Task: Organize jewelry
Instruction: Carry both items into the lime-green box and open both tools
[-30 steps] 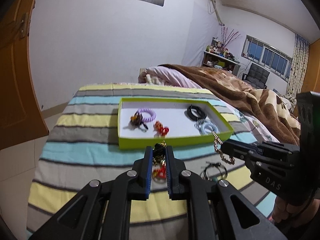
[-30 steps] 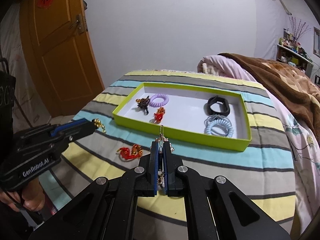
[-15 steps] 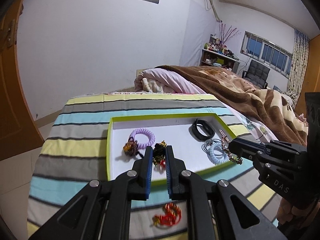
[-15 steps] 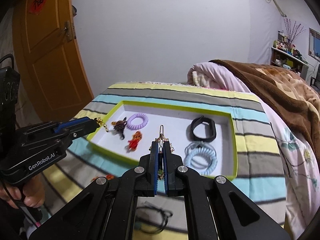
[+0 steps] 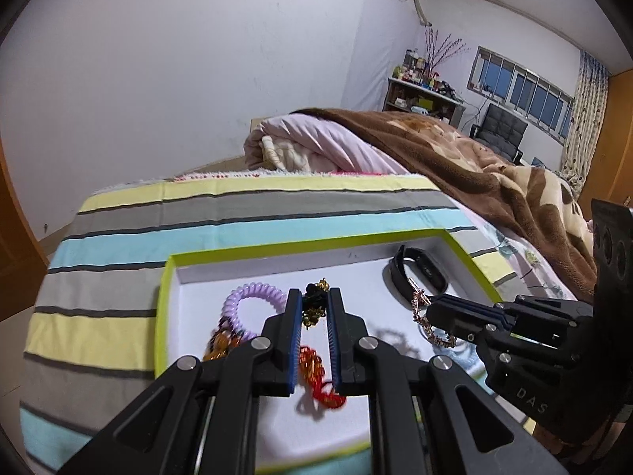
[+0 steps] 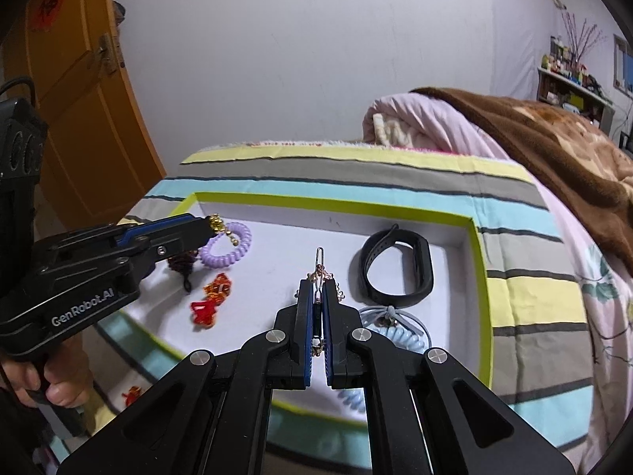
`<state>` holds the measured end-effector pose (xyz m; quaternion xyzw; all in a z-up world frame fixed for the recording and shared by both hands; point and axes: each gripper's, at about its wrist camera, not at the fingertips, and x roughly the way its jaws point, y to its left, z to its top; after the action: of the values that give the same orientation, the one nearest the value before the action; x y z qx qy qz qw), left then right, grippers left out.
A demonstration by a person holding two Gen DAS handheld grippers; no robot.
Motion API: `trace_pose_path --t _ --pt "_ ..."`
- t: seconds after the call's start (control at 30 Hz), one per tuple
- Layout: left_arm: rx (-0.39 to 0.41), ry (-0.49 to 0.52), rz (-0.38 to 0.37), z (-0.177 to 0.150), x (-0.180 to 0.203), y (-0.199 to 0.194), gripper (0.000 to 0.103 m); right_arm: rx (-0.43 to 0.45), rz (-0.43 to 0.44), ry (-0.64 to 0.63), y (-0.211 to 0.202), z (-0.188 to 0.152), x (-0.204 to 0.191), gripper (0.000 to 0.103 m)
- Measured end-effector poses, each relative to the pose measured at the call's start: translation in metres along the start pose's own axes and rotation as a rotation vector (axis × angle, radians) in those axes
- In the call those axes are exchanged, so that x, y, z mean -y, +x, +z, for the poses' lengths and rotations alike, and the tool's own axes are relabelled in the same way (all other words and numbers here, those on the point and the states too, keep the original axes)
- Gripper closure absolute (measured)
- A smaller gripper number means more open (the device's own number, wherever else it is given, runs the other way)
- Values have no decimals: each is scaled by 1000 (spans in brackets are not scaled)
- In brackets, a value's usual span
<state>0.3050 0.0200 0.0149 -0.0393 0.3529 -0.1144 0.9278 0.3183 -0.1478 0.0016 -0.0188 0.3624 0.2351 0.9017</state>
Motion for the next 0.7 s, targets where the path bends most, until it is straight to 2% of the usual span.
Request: trace_pose_path --t 0.33,0.53,0.7 --pt "-96 -1 -26 -8 -5 35 90 -56 -5 17 28 0 9 99" --pt "-108 9 -42 -6 -4 37 90 -73 -2 25 30 3 10 99" --pt "-104 21 -46 -5 -3 31 89 -56 9 22 23 4 7 82"
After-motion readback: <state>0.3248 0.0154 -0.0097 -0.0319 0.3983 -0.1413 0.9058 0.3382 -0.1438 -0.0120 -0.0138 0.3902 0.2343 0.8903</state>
